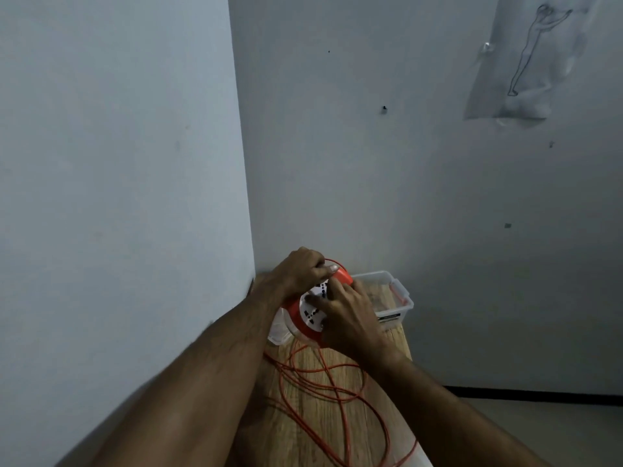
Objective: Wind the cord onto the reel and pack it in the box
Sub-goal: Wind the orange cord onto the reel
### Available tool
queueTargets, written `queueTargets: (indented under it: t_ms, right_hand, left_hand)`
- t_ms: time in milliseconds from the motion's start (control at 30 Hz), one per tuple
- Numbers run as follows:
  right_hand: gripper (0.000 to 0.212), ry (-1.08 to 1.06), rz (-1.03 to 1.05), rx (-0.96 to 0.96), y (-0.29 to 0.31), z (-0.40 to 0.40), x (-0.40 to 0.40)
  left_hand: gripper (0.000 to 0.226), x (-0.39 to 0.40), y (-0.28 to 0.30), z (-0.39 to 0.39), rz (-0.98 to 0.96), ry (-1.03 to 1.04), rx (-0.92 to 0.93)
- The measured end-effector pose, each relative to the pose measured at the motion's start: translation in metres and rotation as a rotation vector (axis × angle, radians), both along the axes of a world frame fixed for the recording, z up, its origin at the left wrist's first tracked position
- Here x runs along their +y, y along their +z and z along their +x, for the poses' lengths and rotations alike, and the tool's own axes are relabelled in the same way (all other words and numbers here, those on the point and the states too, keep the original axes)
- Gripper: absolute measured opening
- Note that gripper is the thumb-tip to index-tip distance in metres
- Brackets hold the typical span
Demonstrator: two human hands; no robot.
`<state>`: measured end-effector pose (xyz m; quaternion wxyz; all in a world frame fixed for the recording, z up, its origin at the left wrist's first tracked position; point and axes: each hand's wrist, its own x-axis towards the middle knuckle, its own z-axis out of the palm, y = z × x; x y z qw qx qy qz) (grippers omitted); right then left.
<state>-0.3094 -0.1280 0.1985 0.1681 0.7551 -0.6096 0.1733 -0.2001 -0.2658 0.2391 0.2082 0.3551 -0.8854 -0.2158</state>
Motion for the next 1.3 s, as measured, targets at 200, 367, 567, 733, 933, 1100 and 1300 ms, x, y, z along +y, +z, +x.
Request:
queueTargets:
  t_ms: [200, 367, 567, 733, 933, 1100, 1300]
  right_hand:
    - [0.050, -0.291, -0.030, -0.613, 0.001, 0.029, 0.000]
    - [0.050, -0.473, -0.073, -0.989, 0.009, 0.052, 0.003]
    - [0.034, -0.241, -0.131, -0.628, 0.005, 0.047, 0.007]
    - [0.065, 0.100, -0.076, -0.047, -0.009, 0.014, 0.002]
    - [0.089, 0.053, 0.065, 0.132, -0.014, 0.002, -0.002]
    - [0.081, 0.122, -0.023, 0.165, -0.011, -0.004, -0.006]
    - [0.054, 0.055, -0.100, -0.125, -0.007, 0.005, -0.006]
  left_hand:
    - [0.047, -0.003, -0.006, 0.001, 0.010, 0.043, 0.007]
    - [0.051, -0.001, -0.007, 0.001, -0.033, 0.034, -0.023]
    - [0.054, -0.009, -0.017, 0.014, 0.026, 0.079, 0.006]
    - [0.046, -0.010, -0.012, 0.018, 0.012, 0.066, 0.016]
    - [0.044, -0.006, -0.013, 0.012, 0.018, 0.036, -0.009]
    - [0.045, -0.003, -0.014, 0.009, 0.024, 0.025, -0.008]
    - [0.046, -0.001, -0.010, 0.006, -0.007, 0.019, -0.032]
